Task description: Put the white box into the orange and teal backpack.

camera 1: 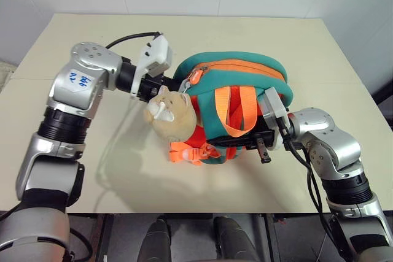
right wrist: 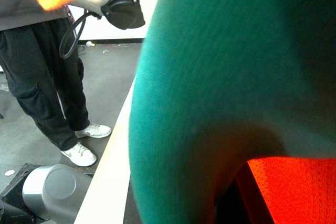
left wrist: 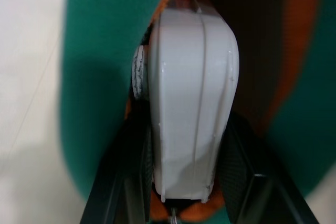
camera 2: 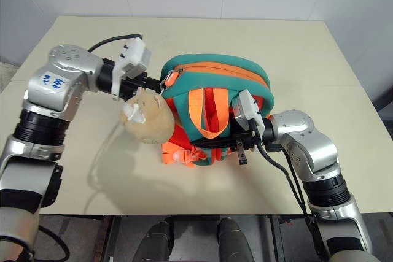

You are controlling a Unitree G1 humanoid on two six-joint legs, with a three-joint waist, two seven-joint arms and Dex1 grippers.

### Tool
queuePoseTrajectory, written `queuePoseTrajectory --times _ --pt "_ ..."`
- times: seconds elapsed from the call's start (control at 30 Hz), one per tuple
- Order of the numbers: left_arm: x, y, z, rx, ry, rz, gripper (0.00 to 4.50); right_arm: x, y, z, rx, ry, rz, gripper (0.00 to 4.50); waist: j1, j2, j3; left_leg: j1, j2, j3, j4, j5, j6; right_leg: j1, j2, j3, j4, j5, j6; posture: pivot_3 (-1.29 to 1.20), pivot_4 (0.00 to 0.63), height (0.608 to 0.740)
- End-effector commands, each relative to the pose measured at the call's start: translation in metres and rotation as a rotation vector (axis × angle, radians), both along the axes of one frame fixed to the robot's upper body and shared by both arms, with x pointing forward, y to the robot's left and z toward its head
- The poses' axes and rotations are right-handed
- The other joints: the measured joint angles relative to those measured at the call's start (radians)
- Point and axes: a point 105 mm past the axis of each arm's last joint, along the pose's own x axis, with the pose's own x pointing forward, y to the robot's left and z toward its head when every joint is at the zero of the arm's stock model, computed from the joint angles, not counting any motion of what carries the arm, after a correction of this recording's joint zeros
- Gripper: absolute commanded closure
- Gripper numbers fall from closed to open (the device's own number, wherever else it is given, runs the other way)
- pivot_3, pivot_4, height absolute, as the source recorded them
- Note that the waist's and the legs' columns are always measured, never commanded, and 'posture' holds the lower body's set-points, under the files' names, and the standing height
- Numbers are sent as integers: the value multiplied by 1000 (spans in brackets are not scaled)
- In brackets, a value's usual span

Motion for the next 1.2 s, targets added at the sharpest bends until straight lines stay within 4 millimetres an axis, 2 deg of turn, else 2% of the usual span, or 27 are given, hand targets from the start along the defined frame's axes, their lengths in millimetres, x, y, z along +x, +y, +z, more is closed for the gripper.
queuePoseTrajectory --times 0.03,0.07,0.27,0.4,0.43,0.57,0.67,0.73,0.9,1.03,1.1,1.2 --pt "-11 -16 13 12 -46 -86 3201 -2 4 8 15 -49 -3 4500 0 0 0 0 0 0 0 0 0 0 0 0 0 0 0 0 150 740" --pt "-12 -16 13 28 -45 -87 3201 -1 4 9 17 -51 -6 4500 -1 0 0 0 0 0 0 0 0 0 0 0 0 0 0 0 150 740" --pt "-17 -3 33 30 -60 -25 1338 0 3 10 17 -55 -21 4500 -5 0 0 0 0 0 0 0 0 0 0 0 0 0 0 0 150 740" --pt "-28 18 49 19 -93 12 129 1 2 9 15 -57 -28 4500 -8 0 0 0 0 0 -1 0 0 -1 0 0 0 0 0 0 150 740" --pt "-30 27 51 19 -95 30 27 1 2 9 15 -57 -30 4500 -8 1 0 0 0 0 -1 0 0 -1 0 0 0 0 0 0 150 740" --pt "-36 52 54 24 -98 96 27 2 2 9 15 -59 -32 4500 -6 1 0 0 1 0 -2 0 0 -1 1 0 0 0 0 0 150 740" --pt "-45 73 65 -66 -107 167 27 2 2 9 17 -62 -35 4500 -4 1 0 0 1 0 0 0 0 0 1 0 1 0 0 0 150 740" --pt "-59 80 71 -162 -90 177 27 2 2 8 20 -63 -41 4500 -5 0 0 0 1 0 0 0 0 0 1 0 1 0 0 0 150 740" --pt "-99 73 80 -407 59 106 27 5 1 6 25 -58 -55 4500 -3 0 0 0 3 0 -1 0 0 0 1 0 1 -1 -1 0 150 740" --pt "-113 65 61 -408 116 115 27 7 4 6 34 -48 -57 4500 -4 0 0 2 3 0 1 0 0 1 1 0 2 0 0 0 150 740" --pt "-114 60 55 -421 147 129 27 8 5 6 35 -48 -54 4500 -4 0 0 2 3 0 2 0 0 1 1 0 4 0 -1 0 150 740" --pt "-112 51 34 -334 205 158 27 10 7 7 38 -50 -53 4500 -4 0 0 2 3 -1 4 0 0 1 2 0 6 0 -1 0 150 740"
